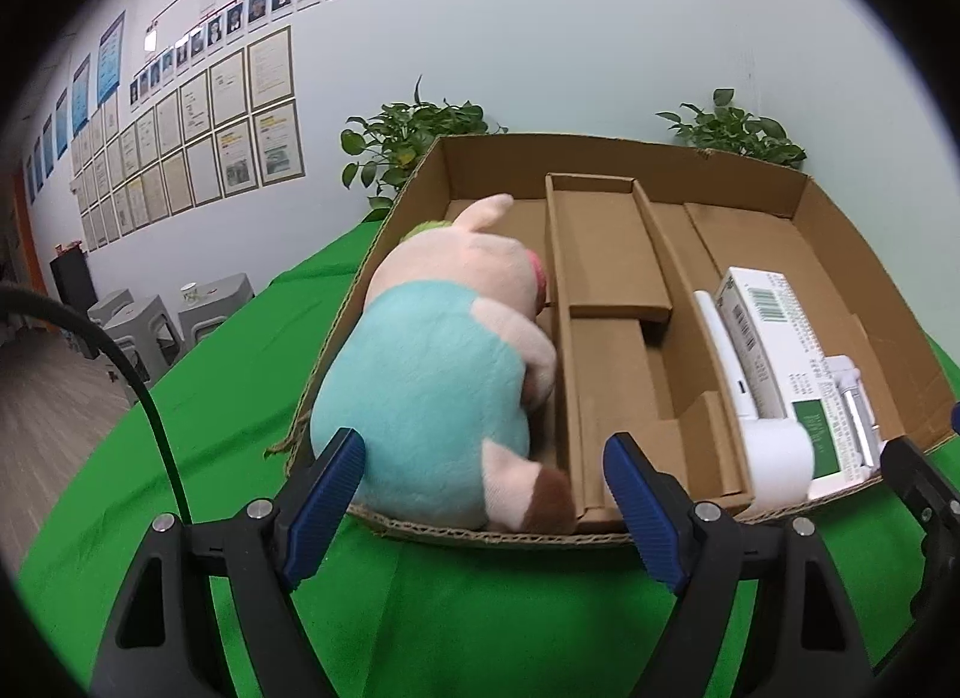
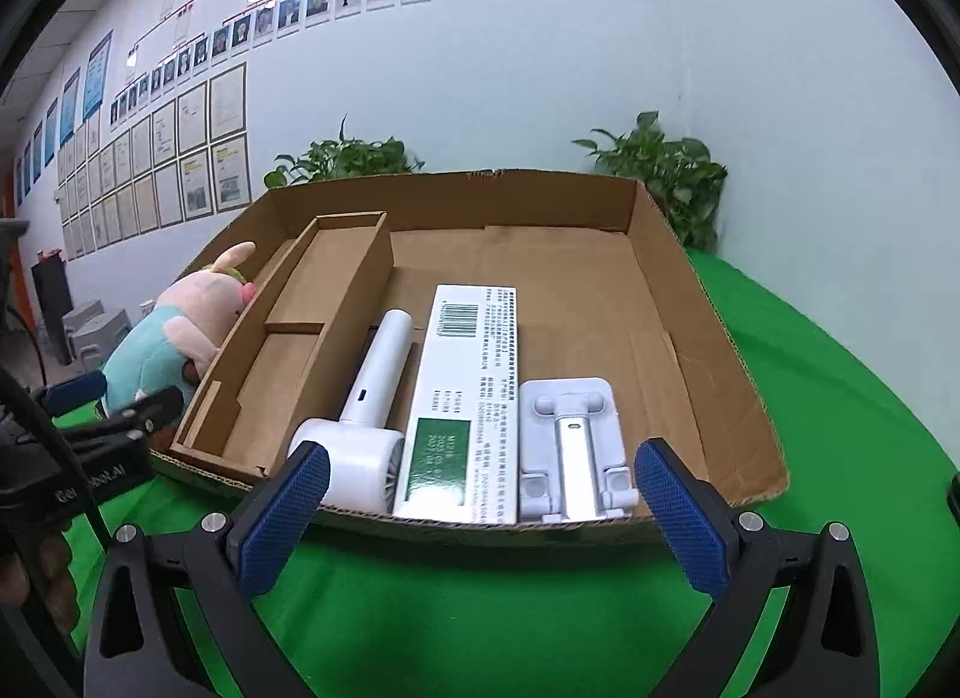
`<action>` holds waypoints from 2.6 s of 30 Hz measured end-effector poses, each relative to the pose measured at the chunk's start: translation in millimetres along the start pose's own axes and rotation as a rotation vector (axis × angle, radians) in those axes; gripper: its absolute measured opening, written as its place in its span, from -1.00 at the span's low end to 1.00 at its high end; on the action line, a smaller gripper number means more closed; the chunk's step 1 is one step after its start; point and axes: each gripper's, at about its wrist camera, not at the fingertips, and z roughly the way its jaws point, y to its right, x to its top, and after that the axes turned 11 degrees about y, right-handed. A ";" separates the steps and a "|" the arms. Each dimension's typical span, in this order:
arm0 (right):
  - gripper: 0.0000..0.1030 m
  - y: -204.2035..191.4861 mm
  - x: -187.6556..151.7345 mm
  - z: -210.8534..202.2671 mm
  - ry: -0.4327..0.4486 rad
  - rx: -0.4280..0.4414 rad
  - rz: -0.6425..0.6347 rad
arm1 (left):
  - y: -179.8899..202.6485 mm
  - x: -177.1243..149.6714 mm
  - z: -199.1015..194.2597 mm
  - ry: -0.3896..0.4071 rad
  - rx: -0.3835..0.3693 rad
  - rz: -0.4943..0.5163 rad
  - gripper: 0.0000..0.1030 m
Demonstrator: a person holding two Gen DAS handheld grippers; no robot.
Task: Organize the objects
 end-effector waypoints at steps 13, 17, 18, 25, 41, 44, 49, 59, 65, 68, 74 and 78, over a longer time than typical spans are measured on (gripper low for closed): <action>0.99 18.1 -18.2 19.9 -0.092 -0.104 0.056 | 7.4 -12.6 10.1 0.011 0.004 0.027 0.84; 1.00 18.3 -20.2 25.0 -0.126 -0.115 0.059 | 0.7 -13.5 14.8 -0.015 -0.014 -0.015 0.97; 1.00 17.4 -20.4 24.8 -0.127 -0.118 0.056 | 1.1 -13.7 14.6 -0.013 -0.016 -0.016 0.98; 1.00 16.2 -21.0 26.0 -0.128 -0.118 0.059 | 3.4 -14.4 14.5 -0.015 -0.013 -0.012 0.98; 1.00 16.2 -20.6 25.3 -0.128 -0.119 0.059 | 3.8 -14.6 14.4 -0.016 -0.013 -0.012 0.98; 1.00 16.1 -20.9 25.6 -0.128 -0.119 0.059 | 3.8 -14.7 14.3 -0.016 -0.013 -0.012 0.98; 1.00 16.1 -20.7 25.4 -0.128 -0.120 0.059 | 3.9 -14.6 14.4 -0.016 -0.013 -0.013 0.98; 1.00 15.9 -20.7 25.5 -0.127 -0.120 0.060 | 4.0 -14.5 14.6 -0.016 -0.012 -0.012 0.98; 1.00 15.8 -20.7 25.6 -0.127 -0.120 0.060 | 4.0 -14.5 14.6 -0.016 -0.013 -0.013 0.98; 1.00 15.7 -20.7 25.7 -0.128 -0.120 0.060 | 3.9 -14.5 14.6 -0.016 -0.013 -0.013 0.98; 1.00 15.6 -20.8 25.7 -0.128 -0.120 0.060 | 4.1 -14.6 14.5 -0.016 -0.013 -0.013 0.98; 1.00 15.7 -20.7 25.6 -0.128 -0.120 0.060 | 3.9 -14.6 14.6 -0.016 -0.012 -0.013 0.98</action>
